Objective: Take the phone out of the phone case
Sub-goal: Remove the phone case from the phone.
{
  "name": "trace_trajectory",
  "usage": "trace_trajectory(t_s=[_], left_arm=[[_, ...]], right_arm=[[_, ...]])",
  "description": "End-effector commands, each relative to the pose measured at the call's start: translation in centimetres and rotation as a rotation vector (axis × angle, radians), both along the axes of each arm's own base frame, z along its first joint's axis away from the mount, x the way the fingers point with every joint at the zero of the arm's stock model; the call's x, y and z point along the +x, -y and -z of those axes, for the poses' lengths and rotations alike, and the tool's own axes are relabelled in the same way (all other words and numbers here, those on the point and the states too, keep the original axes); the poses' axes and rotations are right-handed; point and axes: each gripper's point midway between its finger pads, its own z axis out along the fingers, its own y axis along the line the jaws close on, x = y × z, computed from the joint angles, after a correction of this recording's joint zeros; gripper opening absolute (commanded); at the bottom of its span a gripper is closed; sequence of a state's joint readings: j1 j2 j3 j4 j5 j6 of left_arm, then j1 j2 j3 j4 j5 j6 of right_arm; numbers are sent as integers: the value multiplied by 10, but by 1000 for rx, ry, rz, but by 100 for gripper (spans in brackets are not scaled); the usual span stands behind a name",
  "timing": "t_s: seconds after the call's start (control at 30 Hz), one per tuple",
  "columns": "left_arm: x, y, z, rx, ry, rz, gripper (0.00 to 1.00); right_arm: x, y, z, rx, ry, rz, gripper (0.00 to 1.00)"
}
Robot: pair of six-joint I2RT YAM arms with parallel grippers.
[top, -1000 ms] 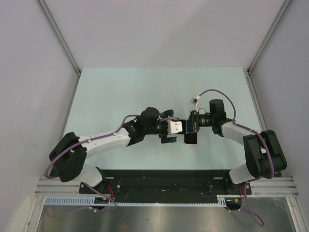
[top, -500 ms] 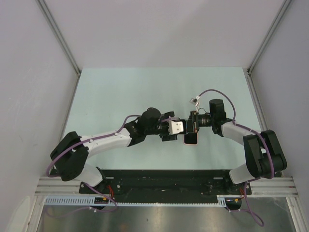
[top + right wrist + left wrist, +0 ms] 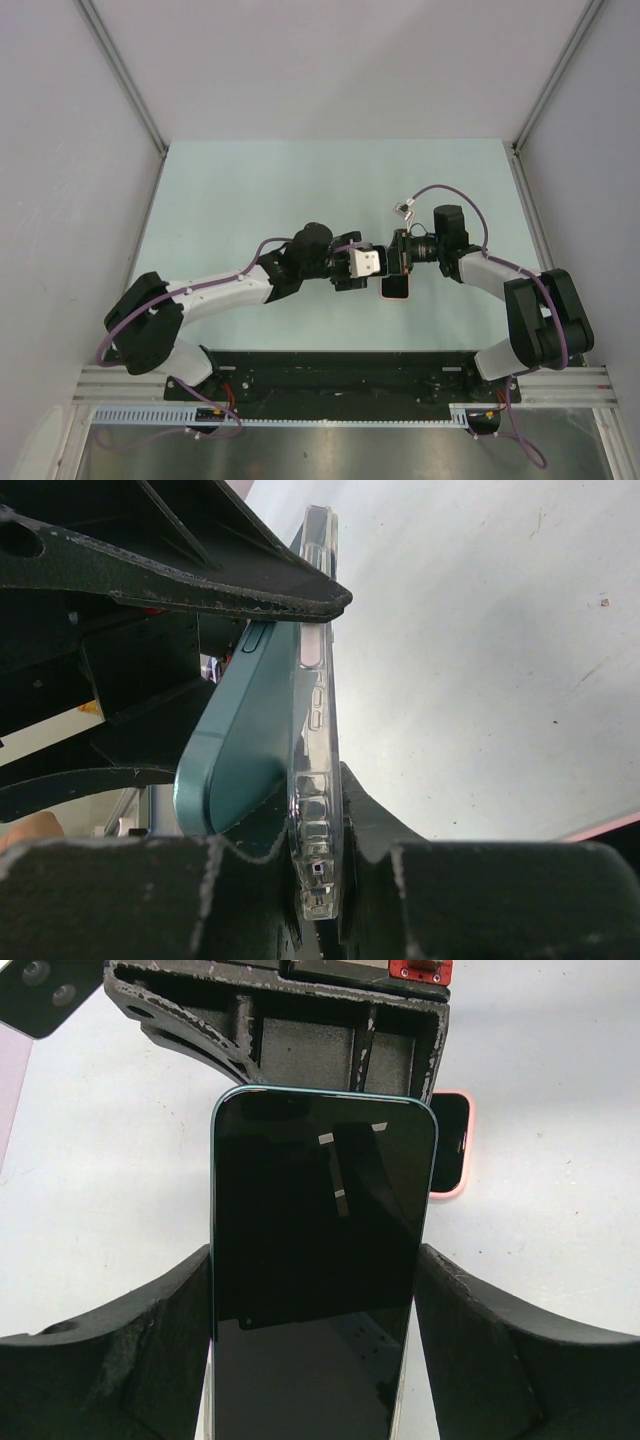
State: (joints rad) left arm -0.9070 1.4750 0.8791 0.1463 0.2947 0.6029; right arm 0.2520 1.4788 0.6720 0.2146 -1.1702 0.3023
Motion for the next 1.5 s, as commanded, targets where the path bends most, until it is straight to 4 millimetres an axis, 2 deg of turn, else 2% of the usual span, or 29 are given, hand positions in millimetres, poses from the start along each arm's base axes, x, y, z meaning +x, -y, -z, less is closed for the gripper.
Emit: trace_trajectory(t_s=[0.0, 0.3, 0.73, 0.93, 1.07, 1.47], left_arm=[[-8, 9, -18, -67, -4, 34, 50], [-22, 14, -35, -149, -114, 76, 34], [-16, 16, -38, -180, -180, 32, 24], [-14, 19, -46, -211, -221, 5, 24], [-16, 22, -48, -223, -255, 11, 22], [-6, 20, -53, -266, -334, -34, 22]], right_arm=[[15, -1, -22, 28, 103, 3, 0], [28, 6, -19, -3, 143, 59, 0], [38, 10, -19, -26, 161, 116, 0], [52, 16, -12, -81, 197, 186, 0], [53, 16, -14, -81, 208, 192, 0], [52, 16, -22, -64, 228, 185, 0]])
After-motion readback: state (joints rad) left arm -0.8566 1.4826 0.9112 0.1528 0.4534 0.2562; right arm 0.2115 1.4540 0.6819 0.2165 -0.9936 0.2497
